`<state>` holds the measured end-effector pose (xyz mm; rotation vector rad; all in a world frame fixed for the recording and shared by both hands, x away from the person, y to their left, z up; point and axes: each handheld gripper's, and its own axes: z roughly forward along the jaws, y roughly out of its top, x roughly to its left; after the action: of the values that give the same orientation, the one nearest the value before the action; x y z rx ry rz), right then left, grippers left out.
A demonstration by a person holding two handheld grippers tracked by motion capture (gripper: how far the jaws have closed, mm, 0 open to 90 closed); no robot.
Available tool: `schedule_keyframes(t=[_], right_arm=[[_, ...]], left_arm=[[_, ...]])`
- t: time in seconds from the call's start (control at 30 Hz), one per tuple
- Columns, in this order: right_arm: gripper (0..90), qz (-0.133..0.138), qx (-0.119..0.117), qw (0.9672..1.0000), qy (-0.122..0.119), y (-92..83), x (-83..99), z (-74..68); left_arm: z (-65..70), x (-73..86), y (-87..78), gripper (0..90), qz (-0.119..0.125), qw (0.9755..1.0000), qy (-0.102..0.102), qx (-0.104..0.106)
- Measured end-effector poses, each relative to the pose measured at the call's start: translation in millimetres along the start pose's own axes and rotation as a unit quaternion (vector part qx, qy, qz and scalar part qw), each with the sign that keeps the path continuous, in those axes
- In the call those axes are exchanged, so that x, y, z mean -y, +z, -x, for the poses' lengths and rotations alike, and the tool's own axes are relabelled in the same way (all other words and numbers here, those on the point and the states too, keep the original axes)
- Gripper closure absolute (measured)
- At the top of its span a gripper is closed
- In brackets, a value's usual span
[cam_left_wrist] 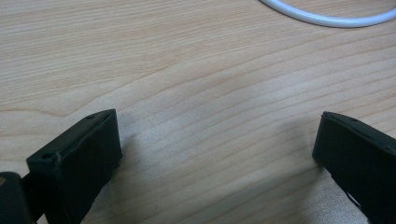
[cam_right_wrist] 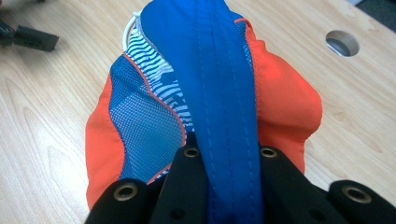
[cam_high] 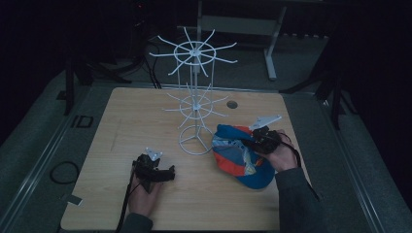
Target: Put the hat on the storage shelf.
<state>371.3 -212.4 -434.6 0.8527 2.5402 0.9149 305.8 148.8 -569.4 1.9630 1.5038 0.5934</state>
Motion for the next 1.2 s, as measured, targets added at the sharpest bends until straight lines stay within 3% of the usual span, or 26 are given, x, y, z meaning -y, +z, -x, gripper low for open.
schedule_keyframes(t=[0.6, 0.83, 1.2], right_arm=[[88.3, 0.040, 0.021, 0.9988, 0.021, -29.7, 0.0, 9.6], [88.3, 0.055, 0.024, 0.9972, 0.044, -41.4, 0.1, 14.4], [88.2, 0.068, 0.035, 0.9958, 0.049, -55.9, -1.9, 16.3]], left_arm=[[0.0, 0.0, 0.0, 1.4, 0.000, 1.0000, 0.000, 0.000], [0.0, 0.0, -0.1, 1.4, -0.001, 1.0000, 0.000, 0.000], [0.1, 0.0, -0.1, 1.4, -0.001, 1.0000, 0.000, 0.000]])
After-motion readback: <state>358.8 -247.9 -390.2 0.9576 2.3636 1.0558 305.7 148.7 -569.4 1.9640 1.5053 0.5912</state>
